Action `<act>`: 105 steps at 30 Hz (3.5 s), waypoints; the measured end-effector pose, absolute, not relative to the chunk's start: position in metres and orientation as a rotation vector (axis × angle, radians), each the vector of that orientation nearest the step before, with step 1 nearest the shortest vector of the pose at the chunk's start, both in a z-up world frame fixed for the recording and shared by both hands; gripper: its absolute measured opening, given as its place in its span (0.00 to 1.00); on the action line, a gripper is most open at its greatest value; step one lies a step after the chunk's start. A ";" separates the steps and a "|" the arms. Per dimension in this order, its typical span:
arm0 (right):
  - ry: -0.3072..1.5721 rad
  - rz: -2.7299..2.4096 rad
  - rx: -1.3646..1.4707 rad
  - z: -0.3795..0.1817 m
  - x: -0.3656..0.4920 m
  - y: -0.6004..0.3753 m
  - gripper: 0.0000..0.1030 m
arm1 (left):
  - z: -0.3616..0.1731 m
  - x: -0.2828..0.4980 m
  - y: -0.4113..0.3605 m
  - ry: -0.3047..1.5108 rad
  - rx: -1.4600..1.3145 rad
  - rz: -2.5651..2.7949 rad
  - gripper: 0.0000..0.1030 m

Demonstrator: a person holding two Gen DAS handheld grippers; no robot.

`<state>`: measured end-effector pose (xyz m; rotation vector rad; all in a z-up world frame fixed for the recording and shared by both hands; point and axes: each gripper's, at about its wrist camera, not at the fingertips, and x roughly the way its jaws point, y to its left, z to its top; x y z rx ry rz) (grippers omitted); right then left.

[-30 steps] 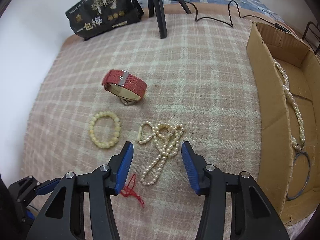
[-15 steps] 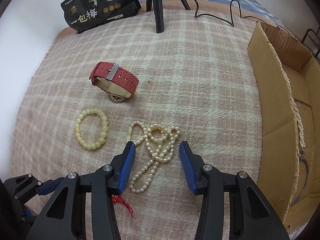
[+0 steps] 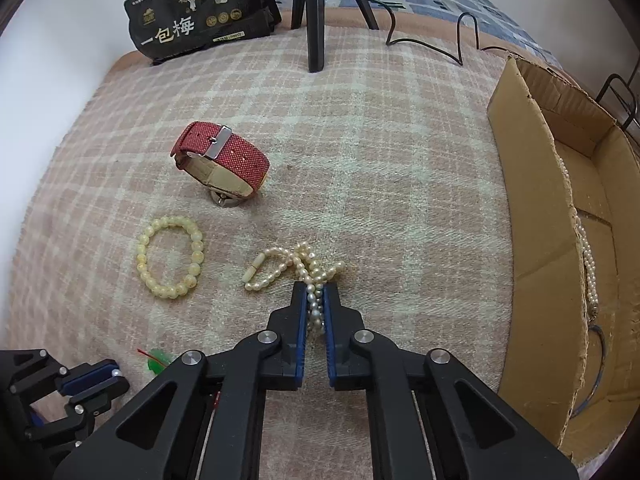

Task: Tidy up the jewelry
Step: 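Grasp the pearl strand with the right tool while the left tool grasps a loose pearl earring, then lift and carry the pearl strand and earring toward the box with both tools, then lower the pearl strand into the box and open the right tool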

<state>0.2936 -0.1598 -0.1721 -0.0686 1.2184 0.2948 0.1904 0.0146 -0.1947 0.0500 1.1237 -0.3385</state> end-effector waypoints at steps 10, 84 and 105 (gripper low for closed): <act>1.169 0.330 -0.005 -0.153 0.289 -0.169 0.03 | -0.180 0.184 0.020 1.079 0.028 -0.333 0.06; 0.710 0.183 0.097 0.023 0.282 -0.373 0.03 | -0.070 0.228 -0.209 0.844 0.034 -0.647 0.06; 0.893 0.113 0.084 -0.054 0.313 -0.401 0.03 | -0.118 0.240 -0.243 0.927 0.057 -0.638 0.07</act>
